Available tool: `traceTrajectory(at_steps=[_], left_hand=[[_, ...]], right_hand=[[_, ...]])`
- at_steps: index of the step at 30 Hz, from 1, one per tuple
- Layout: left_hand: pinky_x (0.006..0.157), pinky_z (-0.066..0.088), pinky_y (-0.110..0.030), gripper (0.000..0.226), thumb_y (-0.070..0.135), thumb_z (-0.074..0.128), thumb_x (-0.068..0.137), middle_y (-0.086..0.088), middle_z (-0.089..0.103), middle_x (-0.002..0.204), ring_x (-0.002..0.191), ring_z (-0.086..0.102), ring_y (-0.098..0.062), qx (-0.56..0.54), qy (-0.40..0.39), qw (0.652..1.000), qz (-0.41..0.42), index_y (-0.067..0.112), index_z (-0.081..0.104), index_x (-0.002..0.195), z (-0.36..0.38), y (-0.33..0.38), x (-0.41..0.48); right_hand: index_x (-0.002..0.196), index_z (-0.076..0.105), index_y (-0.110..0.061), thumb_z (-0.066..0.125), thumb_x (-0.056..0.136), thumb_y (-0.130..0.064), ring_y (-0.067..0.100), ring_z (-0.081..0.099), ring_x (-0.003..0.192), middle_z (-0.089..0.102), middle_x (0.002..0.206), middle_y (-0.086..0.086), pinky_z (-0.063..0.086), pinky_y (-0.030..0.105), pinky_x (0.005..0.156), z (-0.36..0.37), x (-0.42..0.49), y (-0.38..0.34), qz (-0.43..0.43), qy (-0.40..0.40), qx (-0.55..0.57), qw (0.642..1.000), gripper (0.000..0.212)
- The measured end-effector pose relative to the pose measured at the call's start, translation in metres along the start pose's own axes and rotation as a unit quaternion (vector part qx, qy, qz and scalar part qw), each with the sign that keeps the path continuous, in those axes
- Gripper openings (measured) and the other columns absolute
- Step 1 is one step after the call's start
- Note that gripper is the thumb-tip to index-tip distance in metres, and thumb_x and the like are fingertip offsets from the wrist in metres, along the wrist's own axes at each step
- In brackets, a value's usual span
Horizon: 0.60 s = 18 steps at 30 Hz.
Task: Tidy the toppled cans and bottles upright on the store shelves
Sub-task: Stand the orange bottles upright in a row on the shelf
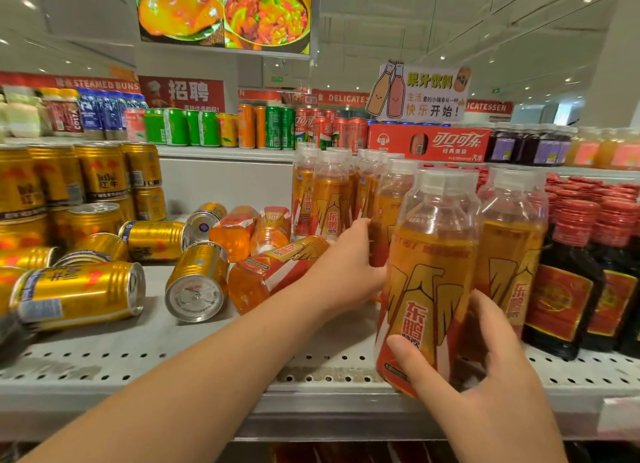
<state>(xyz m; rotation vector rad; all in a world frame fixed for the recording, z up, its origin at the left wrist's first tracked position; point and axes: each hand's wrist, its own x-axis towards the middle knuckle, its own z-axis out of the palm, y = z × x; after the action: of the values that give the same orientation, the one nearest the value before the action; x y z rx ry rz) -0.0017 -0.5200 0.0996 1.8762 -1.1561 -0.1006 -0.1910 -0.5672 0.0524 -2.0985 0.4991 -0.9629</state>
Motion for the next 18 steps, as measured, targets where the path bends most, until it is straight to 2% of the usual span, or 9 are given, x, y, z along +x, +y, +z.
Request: traceTrajectory(at_steps=[1,3,5,7,9,12,15,18], left_hand=[[0.081,0.053,-0.018,0.06,0.034,0.077,0.089,0.016,0.06,0.125,0.111,0.06,-0.004,0.029,0.017,0.999,0.018,0.03,0.045,0.139,-0.005,0.002,-0.006],[0.1,0.049,-0.027,0.061,0.034,0.073,0.091,0.012,0.058,0.136,0.121,0.056,-0.007,0.128,0.072,0.988,0.051,0.03,0.045,0.144,-0.025,0.0,-0.021],[0.104,0.038,-0.024,0.058,0.039,0.066,0.093,0.007,0.055,0.139,0.127,0.051,-0.012,0.232,0.132,0.961,0.067,0.027,0.047,0.146,-0.053,-0.007,-0.039],[0.101,0.037,-0.026,0.053,0.051,0.055,0.09,0.002,0.055,0.13,0.122,0.05,-0.016,0.303,0.144,0.941,0.047,0.024,0.056,0.136,-0.075,-0.018,-0.052],[0.098,0.042,-0.032,0.057,0.063,0.044,0.089,0.001,0.055,0.122,0.116,0.05,-0.019,0.361,0.102,0.927,-0.003,0.024,0.058,0.126,-0.081,-0.027,-0.058],[0.079,0.046,-0.03,0.046,0.068,0.04,0.093,0.006,0.056,0.106,0.098,0.053,-0.015,0.401,0.083,0.912,-0.009,0.028,0.054,0.113,-0.073,-0.035,-0.06],[0.07,0.045,-0.027,0.041,0.063,0.04,0.095,0.007,0.058,0.105,0.092,0.052,-0.013,0.43,0.132,0.893,0.023,0.03,0.052,0.115,-0.067,-0.04,-0.064],[0.067,0.039,-0.024,0.043,0.062,0.038,0.097,0.008,0.061,0.109,0.095,0.054,-0.012,0.425,0.147,0.892,0.04,0.03,0.053,0.122,-0.065,-0.043,-0.065]], right_hand=[[0.121,0.026,-0.076,0.055,0.044,-0.1,-0.024,0.048,0.102,0.038,0.114,-0.06,0.049,0.017,0.084,0.006,0.006,0.0,-0.001,0.02,-0.014,1.0,0.086],[0.117,0.02,-0.077,0.046,0.042,-0.104,-0.028,0.043,0.095,0.031,0.108,-0.066,0.046,0.02,0.085,0.013,0.009,-0.008,-0.013,0.027,-0.037,0.999,0.084],[0.111,0.02,-0.08,0.046,0.044,-0.102,-0.027,0.044,0.09,0.033,0.104,-0.066,0.044,0.019,0.08,0.019,0.012,-0.012,-0.001,0.005,-0.037,0.999,0.075],[0.108,0.02,-0.08,0.049,0.049,-0.099,-0.026,0.046,0.087,0.036,0.102,-0.064,0.041,0.017,0.073,0.024,0.017,-0.02,-0.004,-0.011,-0.035,0.999,0.069],[0.111,0.02,-0.078,0.049,0.055,-0.096,-0.022,0.049,0.09,0.04,0.102,-0.06,0.044,0.016,0.073,0.029,0.022,-0.026,-0.002,-0.024,-0.048,0.999,0.065],[0.125,0.031,-0.062,0.045,0.063,-0.096,-0.01,0.058,0.098,0.055,0.111,-0.039,0.055,0.029,0.079,0.037,0.033,-0.024,-0.019,-0.034,-0.09,0.995,0.072],[0.145,0.023,-0.049,0.033,0.063,-0.101,-0.002,0.051,0.105,0.045,0.124,-0.029,0.048,0.024,0.077,0.045,0.044,-0.023,-0.023,-0.032,-0.16,0.986,0.098],[0.147,0.018,-0.047,0.033,0.064,-0.101,-0.004,0.044,0.102,0.036,0.118,-0.031,0.041,0.023,0.077,0.054,0.047,-0.025,-0.021,-0.017,-0.187,0.982,0.1]])
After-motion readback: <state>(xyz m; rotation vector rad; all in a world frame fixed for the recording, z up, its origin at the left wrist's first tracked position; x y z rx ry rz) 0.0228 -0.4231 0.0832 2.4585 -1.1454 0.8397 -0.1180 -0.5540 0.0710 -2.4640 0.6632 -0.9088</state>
